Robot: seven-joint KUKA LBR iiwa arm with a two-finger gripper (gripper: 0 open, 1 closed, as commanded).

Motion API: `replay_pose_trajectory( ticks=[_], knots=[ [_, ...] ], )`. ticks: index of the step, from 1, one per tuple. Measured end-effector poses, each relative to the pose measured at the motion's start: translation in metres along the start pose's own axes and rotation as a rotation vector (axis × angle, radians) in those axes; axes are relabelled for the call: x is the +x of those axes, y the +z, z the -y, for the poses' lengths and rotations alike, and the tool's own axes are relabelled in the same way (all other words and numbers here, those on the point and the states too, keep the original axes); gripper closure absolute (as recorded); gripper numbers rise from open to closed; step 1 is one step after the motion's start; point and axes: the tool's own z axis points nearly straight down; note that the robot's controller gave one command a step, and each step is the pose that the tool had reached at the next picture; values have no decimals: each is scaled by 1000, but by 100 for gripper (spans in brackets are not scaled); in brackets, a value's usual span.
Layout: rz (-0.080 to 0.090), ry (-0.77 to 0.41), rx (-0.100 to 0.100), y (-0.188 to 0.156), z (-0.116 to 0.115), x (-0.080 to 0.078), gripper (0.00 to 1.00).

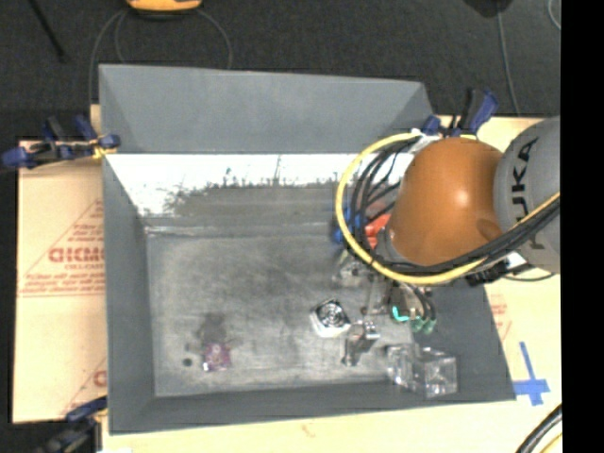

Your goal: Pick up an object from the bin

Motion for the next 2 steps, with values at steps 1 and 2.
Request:
replay_pose_trajectory(
  ticks=[1,2],
  knots=[
    [8,-95,2,124,8,-22,0],
    [21,-148,0,127,69,-17,0]
  ],
)
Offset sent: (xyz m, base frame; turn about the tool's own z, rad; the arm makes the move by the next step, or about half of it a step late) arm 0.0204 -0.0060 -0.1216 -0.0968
